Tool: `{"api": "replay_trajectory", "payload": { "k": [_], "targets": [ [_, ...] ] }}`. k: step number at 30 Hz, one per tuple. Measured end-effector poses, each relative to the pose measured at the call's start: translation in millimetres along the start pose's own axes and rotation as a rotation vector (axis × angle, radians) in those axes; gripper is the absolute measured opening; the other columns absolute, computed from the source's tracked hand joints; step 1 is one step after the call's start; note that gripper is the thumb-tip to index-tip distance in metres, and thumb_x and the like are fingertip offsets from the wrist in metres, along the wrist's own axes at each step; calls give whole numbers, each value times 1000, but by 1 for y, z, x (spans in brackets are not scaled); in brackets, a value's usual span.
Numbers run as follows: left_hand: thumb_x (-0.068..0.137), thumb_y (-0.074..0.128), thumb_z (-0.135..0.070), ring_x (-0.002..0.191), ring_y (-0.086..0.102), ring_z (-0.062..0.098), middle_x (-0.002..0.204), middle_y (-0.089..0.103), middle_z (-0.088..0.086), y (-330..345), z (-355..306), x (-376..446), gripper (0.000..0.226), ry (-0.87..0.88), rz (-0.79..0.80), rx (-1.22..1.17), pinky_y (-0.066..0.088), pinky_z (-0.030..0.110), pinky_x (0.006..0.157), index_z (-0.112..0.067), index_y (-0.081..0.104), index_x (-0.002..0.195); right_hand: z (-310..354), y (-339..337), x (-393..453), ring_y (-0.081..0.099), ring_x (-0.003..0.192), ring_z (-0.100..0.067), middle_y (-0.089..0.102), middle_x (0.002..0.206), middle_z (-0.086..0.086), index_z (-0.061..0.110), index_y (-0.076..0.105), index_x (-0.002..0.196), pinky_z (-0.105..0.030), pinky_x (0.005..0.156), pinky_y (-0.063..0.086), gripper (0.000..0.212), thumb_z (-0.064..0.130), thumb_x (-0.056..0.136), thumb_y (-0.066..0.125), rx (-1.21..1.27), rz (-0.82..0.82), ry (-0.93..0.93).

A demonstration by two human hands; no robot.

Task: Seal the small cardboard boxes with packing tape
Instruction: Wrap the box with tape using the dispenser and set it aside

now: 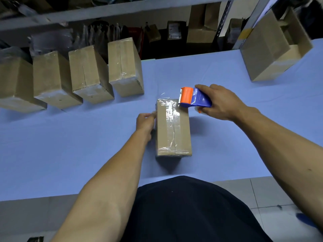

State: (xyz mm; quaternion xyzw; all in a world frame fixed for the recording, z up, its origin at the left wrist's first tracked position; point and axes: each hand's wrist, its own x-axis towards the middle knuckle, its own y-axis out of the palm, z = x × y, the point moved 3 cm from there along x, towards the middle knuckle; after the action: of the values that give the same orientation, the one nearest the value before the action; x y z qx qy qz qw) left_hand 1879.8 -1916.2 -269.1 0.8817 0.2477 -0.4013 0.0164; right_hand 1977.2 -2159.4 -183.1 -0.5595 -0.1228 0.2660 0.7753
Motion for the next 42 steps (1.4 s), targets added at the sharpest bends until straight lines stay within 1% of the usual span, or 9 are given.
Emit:
{"api": "replay_trajectory", "payload": {
  "k": [3,7,12,16,19,27,34,38,42],
  "targets": [
    [93,62,-22,59,52,21,81,59,6,-5,7,-4,14,-17,-124,-30,44,27,57,-15,61,105,-8,-1,-7,55,99,-31,58,111,-9,23,37,148,-32,76,39,75,39,85,73,-3,-4,15],
    [97,52,-15,111,60,22,122,64,4,-9,-35,-26,27,351,-319,217,48,33,97,-11,62,121,-4,4,-7,55,97,-30,58,109,-9,24,36,148,-30,74,37,75,41,84,73,34,-10,13],
    [103,42,-9,147,30,22,156,39,9,31,-49,-68,44,936,-20,752,21,28,119,-5,44,146,10,10,1,55,95,-32,58,107,-11,23,36,148,-32,72,39,74,39,84,71,47,-21,2],
    [104,39,-40,154,-1,20,167,3,6,38,-18,-60,74,915,108,1083,-4,32,123,-6,0,157,14,13,1,56,95,-35,58,107,-15,22,37,149,-33,72,40,75,37,83,70,58,-27,4],
    [99,38,-58,154,-5,18,167,-2,6,31,-12,-54,90,931,76,1193,-13,30,119,-6,-7,157,15,12,0,55,92,-33,58,105,-13,23,38,147,-32,72,39,72,38,84,70,92,-2,-12],
    [99,30,-63,152,-11,7,166,-8,-14,12,-16,-50,77,926,131,1347,-2,49,123,-29,-2,159,-35,2,-35,55,95,-28,54,103,-2,27,31,152,-32,78,39,81,53,85,67,104,143,27],
    [99,35,-60,154,-3,17,167,2,-5,26,-20,-58,70,1001,109,1419,-3,55,120,-33,10,159,-28,13,-40,54,101,-29,51,109,-7,33,18,158,-33,77,39,72,59,96,44,-12,172,40],
    [94,35,-60,153,5,22,166,14,-3,38,-18,-64,70,1050,85,1404,3,56,120,-29,26,156,-8,4,-30,56,96,-35,54,113,-15,33,31,152,-36,74,41,66,56,94,52,-153,163,88],
    [93,36,-60,153,8,25,165,19,0,33,-9,-63,70,974,21,1261,9,55,120,-27,30,155,31,0,-15,46,76,-33,55,105,-14,22,54,120,-34,68,33,37,42,89,60,-202,74,203]
  ]
}}
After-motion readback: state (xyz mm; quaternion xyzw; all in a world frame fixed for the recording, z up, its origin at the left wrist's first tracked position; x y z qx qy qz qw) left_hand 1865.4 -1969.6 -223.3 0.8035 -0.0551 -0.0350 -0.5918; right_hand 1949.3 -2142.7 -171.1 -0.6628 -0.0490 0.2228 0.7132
